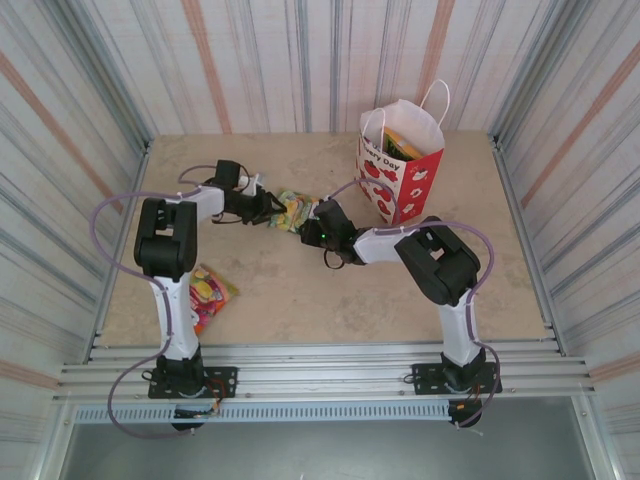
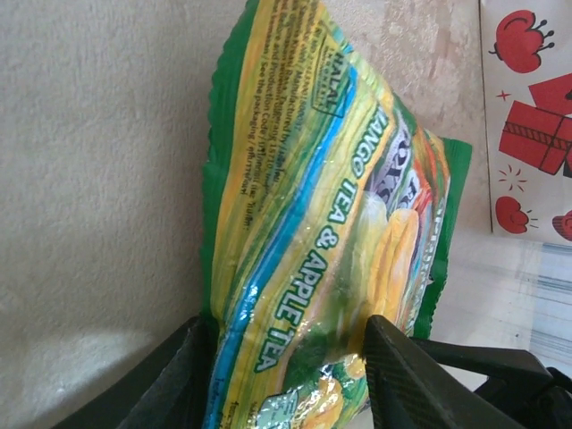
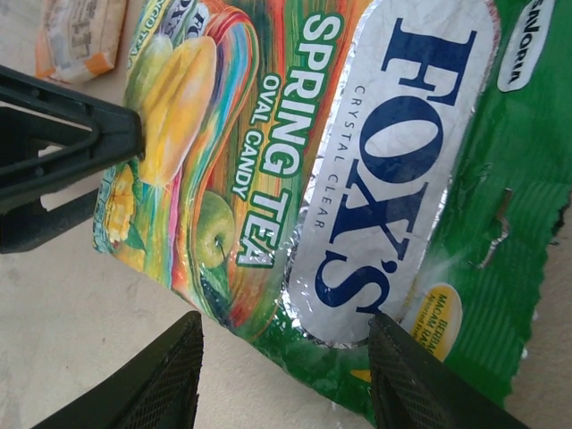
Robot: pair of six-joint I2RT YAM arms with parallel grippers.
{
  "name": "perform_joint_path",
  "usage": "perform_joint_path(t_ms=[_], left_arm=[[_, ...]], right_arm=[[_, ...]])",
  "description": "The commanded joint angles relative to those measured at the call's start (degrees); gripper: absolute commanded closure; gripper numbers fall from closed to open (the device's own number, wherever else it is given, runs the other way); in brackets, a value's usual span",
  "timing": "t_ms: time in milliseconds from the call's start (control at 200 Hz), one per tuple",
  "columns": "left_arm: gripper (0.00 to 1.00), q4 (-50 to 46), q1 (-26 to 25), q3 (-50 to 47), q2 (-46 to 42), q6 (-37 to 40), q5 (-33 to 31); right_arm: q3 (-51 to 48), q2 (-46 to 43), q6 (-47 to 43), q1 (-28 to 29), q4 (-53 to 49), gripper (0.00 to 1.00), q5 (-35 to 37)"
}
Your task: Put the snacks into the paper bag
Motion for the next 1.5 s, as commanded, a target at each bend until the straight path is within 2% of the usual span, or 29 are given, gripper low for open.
perform_joint_path(t_ms=[0, 85, 301, 691, 932, 1107, 1212, 1353, 1498], left_arm=[[0.58, 0.1, -0.4, -1.5, -2.0, -1.6, 2.6], [0.69, 0.1, -0.6, -2.0, -3.2, -1.6, 2.2], [0.81, -1.2, -0.6, -3.9, -9.0, 0.5, -0.8], [0.92, -1.9, -3.0, -10.0, -22.0, 3.4, -5.2], [0.94, -1.4, -5.9, -14.0, -30.8, 6.6, -5.0], [0.95, 2.1, -7.4, -17.0, -37.8, 7.5, -2.8], [0.95, 3.0, -8.8, -17.6, -41.7, 10.7, -1.2], [0.97, 3.1, -11.9, -18.1, -46.0, 16.9, 0.6], [0.97, 5.2, -15.4, -19.0, -49.3, 19.7, 2.0]], right_arm=[[1.6, 1.9, -1.2, -0.2, 0.3, 0.49, -1.6], [1.7, 1.5, -1.4, 0.1, -0.1, 0.49, -1.8], [0.0, -2.5, -2.8, 0.7, -0.4, 0.47, -0.2], [-8.6, -14.7, -8.4, 2.5, 2.8, 0.44, 2.6], [-16.0, -25.2, -16.7, 2.9, 5.0, 0.43, 1.0], [-19.9, -34.2, -28.5, 2.7, 1.5, 0.39, -1.6], [-23.5, -39.9, -35.4, 1.1, 0.9, 0.37, -4.9], [-26.5, -48.3, -37.8, -3.4, -2.5, 0.34, -12.4], [-30.0, -56.8, -39.0, -9.9, -5.0, 0.31, -20.6]])
